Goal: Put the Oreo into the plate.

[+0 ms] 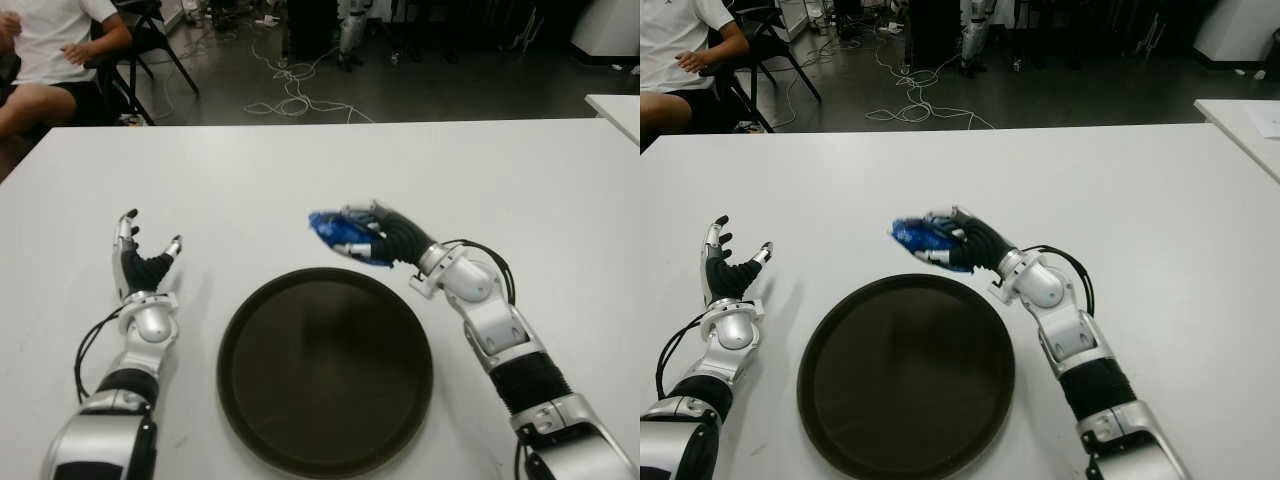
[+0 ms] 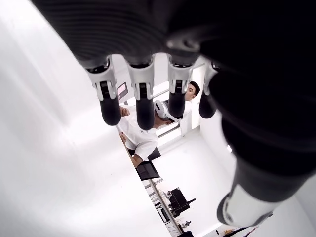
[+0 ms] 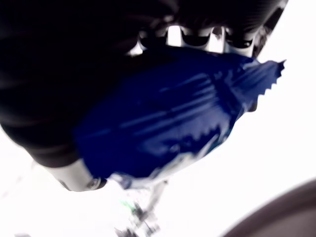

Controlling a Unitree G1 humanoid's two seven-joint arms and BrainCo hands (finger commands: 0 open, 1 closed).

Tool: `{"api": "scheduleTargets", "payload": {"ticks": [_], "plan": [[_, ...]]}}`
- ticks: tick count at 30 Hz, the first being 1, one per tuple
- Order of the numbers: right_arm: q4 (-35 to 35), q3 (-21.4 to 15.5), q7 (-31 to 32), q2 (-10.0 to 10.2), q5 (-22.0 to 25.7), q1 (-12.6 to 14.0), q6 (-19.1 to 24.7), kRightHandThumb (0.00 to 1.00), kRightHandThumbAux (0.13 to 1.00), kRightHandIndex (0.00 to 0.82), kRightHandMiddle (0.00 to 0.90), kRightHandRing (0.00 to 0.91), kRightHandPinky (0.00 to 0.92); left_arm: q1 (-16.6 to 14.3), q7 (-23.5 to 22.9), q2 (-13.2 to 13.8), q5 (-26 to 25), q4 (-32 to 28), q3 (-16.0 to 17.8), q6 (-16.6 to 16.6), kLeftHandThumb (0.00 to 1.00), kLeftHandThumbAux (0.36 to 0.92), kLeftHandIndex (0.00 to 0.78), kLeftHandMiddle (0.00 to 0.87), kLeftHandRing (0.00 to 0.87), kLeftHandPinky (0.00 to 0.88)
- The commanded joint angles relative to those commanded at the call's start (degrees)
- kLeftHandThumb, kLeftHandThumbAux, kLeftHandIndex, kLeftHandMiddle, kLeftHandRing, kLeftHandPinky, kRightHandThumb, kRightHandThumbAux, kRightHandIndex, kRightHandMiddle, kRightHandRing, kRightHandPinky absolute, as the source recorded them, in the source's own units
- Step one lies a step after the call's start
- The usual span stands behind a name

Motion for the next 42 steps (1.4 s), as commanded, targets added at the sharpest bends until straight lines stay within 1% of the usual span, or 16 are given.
{"api": "scheduleTargets", "payload": {"ticks": [6, 8, 10, 13, 18, 20, 25, 31, 37, 42], "plan": [[-0.51, 1.44, 1.61, -1.38, -1.41, -0.51, 0.71, 0.682, 0.727, 0.439, 0.828, 0.845, 0.85, 0.01, -0.14, -0.02, -0.1, -0.08, 0.04, 0.11, 0.269, 0.769, 0.111, 0.105, 0.129, 0.185], [-0.65, 2.55, 3.15, -2.34, -2.3, -1.23, 0.68, 0.684, 0.727, 0.439, 0.828, 0.845, 0.852, -0.01, -0.1, -0.06, -0.17, -0.05, 0.1, 0.16, 0.267, 0.769, 0.113, 0.105, 0.126, 0.182], [-1.52, 3.92, 5.43, -3.85, -3.67, -2.04, 0.49, 0.686, 0.726, 0.439, 0.831, 0.848, 0.853, -0.03, 0.13, -0.11, -0.16, -0.02, 0.14, 0.17, 0.265, 0.769, 0.113, 0.102, 0.123, 0.181], [-2.34, 4.76, 6.8, -4.77, -4.57, -2.41, 0.35, 0.689, 0.726, 0.439, 0.834, 0.851, 0.855, -0.03, 0.31, -0.2, -0.19, -0.05, 0.2, 0.15, 0.271, 0.768, 0.113, 0.1, 0.121, 0.183], [-3.4, 5.25, 7.11, -5.31, -5.56, -2.35, 0.44, 0.693, 0.725, 0.439, 0.841, 0.858, 0.867, -0.02, 0.4, -0.23, -0.16, -0.11, 0.18, 0.13, 0.281, 0.768, 0.112, 0.102, 0.125, 0.186], [-3.93, 5.49, 7.16, -5.51, -5.9, -2.25, 0.65, 0.693, 0.725, 0.439, 0.836, 0.851, 0.852, -0.01, 0.33, -0.21, -0.12, -0.15, 0.14, 0.18, 0.281, 0.77, 0.108, 0.102, 0.124, 0.179], [-5.23, 6.21, 8.7, -6.15, -6.67, -2.35, 2.09, 0.694, 0.725, 0.439, 0.837, 0.847, 0.849, 0.04, 0.14, -0.16, -0.07, -0.23, 0.06, 0.21, 0.276, 0.778, 0.108, 0.107, 0.133, 0.194], [-6.35, 6.76, 9.77, -6.43, -7.32, -2.38, 3.39, 0.692, 0.726, 0.438, 0.838, 0.848, 0.85, 0.12, -0.19, -0.01, -0.23, -0.14, 0.17, 0.01, 0.293, 0.777, 0.112, 0.097, 0.126, 0.201], [-7.19, 7.0, 10.17, -6.71, -7.41, -2.25, 3.58, 0.693, 0.726, 0.438, 0.841, 0.85, 0.846, 0.17, -0.07, 0.08, -0.11, -0.08, 0.1, -0.06, 0.291, 0.765, 0.113, 0.088, 0.109, 0.162], [-7.85, 7.03, 10.53, -6.57, -6.97, -1.91, 4.35, 0.694, 0.725, 0.438, 0.831, 0.838, 0.832, 0.18, 0.28, 0.14, 0.1, -0.04, -0.01, -0.02, 0.282, 0.765, 0.11, 0.091, 0.108, 0.157]]}}
